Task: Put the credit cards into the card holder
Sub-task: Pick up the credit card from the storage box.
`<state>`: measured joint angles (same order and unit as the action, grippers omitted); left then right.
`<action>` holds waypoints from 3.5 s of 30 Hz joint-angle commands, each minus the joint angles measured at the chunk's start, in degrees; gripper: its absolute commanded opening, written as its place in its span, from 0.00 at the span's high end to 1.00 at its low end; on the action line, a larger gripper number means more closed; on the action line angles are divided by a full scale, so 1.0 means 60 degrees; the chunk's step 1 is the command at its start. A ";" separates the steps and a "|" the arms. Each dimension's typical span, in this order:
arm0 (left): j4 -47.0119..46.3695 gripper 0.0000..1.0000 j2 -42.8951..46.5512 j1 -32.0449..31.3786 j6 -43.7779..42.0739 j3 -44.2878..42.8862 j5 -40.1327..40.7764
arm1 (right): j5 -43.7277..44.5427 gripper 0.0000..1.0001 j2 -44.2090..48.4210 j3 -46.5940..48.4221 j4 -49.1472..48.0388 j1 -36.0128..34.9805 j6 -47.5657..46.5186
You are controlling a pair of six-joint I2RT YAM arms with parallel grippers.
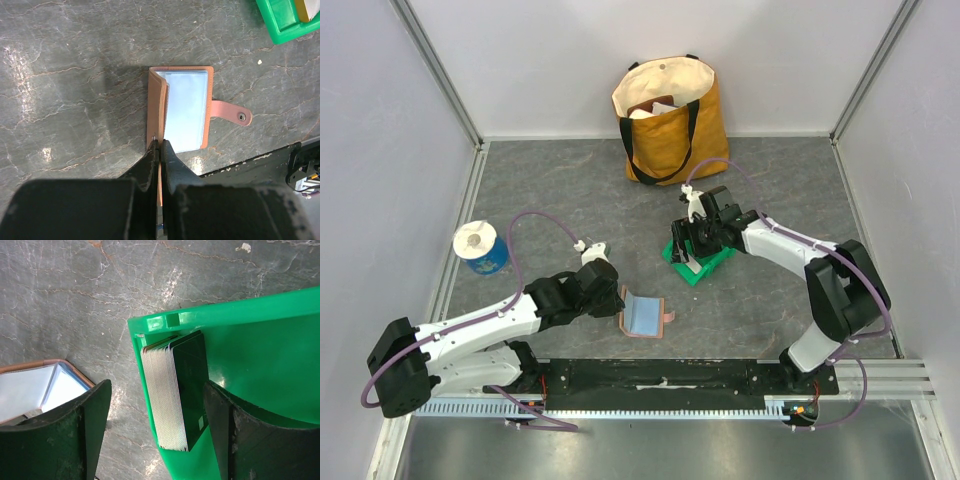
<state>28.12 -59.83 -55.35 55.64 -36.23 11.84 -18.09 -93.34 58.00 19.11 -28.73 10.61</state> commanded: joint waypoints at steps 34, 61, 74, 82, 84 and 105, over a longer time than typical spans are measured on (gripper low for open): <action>-0.0629 0.98 -0.0252 0.0055 0.0058 0.0061 -0.0171 | -0.1336 0.67 0.0015 0.0514 -0.0183 0.0408 -0.0025; -0.0834 0.98 -0.0253 0.0085 0.0058 0.0296 -0.0303 | 0.2059 0.99 -0.0176 0.0368 -0.0242 -0.0088 0.0180; -0.0849 0.98 -0.0164 0.0158 0.0073 0.0398 -0.0332 | 0.3176 0.85 -0.0278 -0.0071 -0.0212 -0.0763 0.0253; -0.0849 0.98 -0.0121 0.0173 0.0102 0.0501 -0.0332 | 0.2532 0.85 -0.0074 -0.0027 -0.0183 -0.0763 0.0282; -0.0849 0.98 -0.0062 0.0173 0.0102 0.0530 -0.0317 | 0.2414 0.84 -0.0073 -0.0013 -0.0183 -0.0763 0.0253; -0.0805 0.98 0.0216 0.0246 0.0278 0.0896 -0.0259 | 0.3438 1.00 0.0277 0.0440 0.0212 -0.0778 0.0063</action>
<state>23.44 -59.09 -54.30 55.66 -32.14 9.89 -3.57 -94.45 57.45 18.79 -33.21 12.19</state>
